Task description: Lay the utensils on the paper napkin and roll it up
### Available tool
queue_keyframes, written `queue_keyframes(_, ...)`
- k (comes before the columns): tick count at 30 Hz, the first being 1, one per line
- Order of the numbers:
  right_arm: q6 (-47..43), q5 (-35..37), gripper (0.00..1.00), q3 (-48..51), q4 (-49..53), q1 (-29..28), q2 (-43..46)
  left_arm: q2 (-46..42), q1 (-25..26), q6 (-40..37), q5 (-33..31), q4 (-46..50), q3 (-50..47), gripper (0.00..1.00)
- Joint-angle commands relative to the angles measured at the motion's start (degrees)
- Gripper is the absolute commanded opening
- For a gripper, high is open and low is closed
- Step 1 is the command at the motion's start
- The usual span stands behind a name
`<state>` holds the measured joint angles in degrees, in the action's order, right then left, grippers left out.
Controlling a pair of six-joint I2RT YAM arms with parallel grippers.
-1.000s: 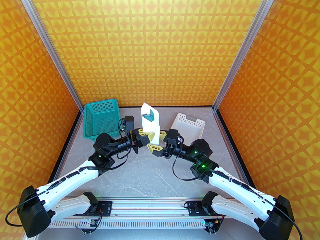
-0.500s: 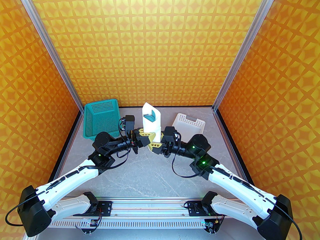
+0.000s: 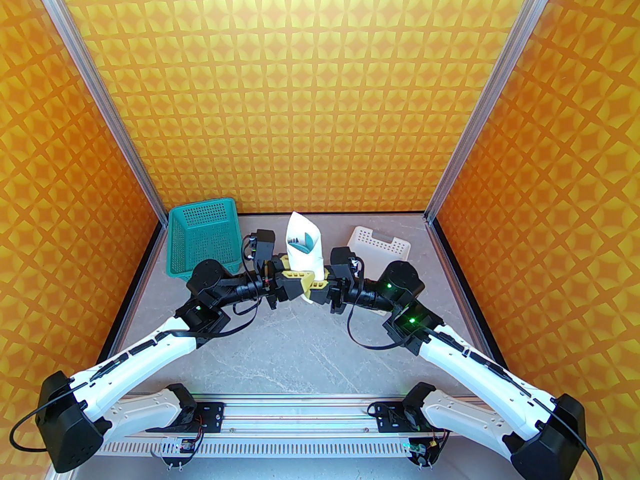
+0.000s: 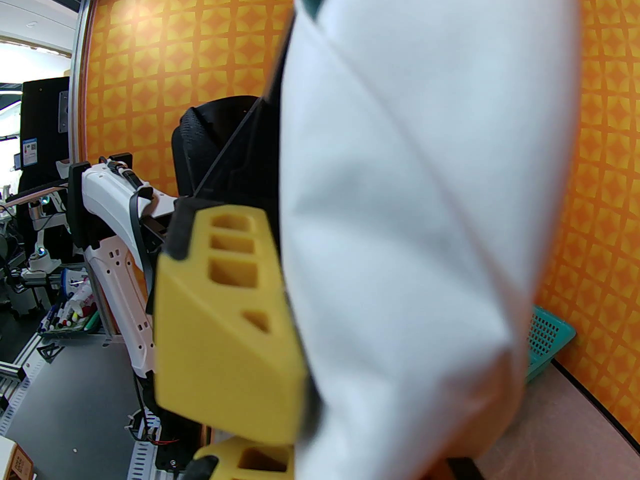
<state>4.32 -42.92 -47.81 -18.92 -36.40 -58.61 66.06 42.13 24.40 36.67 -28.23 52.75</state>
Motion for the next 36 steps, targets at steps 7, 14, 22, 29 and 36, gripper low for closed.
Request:
queue_keyframes(7,5.7,-2.4,0.03,2.0,-4.8,2.2,0.7,-6.9,-8.4,6.0,3.9,2.8,-2.1,0.69)
queue_keyframes(14,9.5,-4.8,0.03,1.6,-8.8,1.5,-1.2,-6.9,-9.2,9.7,9.0,-4.0,-3.9,0.84)
queue_keyframes(22,9.2,-3.6,0.03,0.6,-9.7,-1.8,-3.6,0.2,-6.3,11.8,12.8,-11.7,-1.9,0.87)
queue_keyframes(29,9.1,-2.9,0.03,0.3,-10.3,-2.9,-4.8,4.0,-4.8,14.1,15.2,-14.3,-0.3,0.82)
queue_keyframes(36,8.8,-0.8,0.03,0.7,-10.4,-2.9,-4.1,5.4,-4.8,16.9,15.5,-18.6,-0.7,0.6)
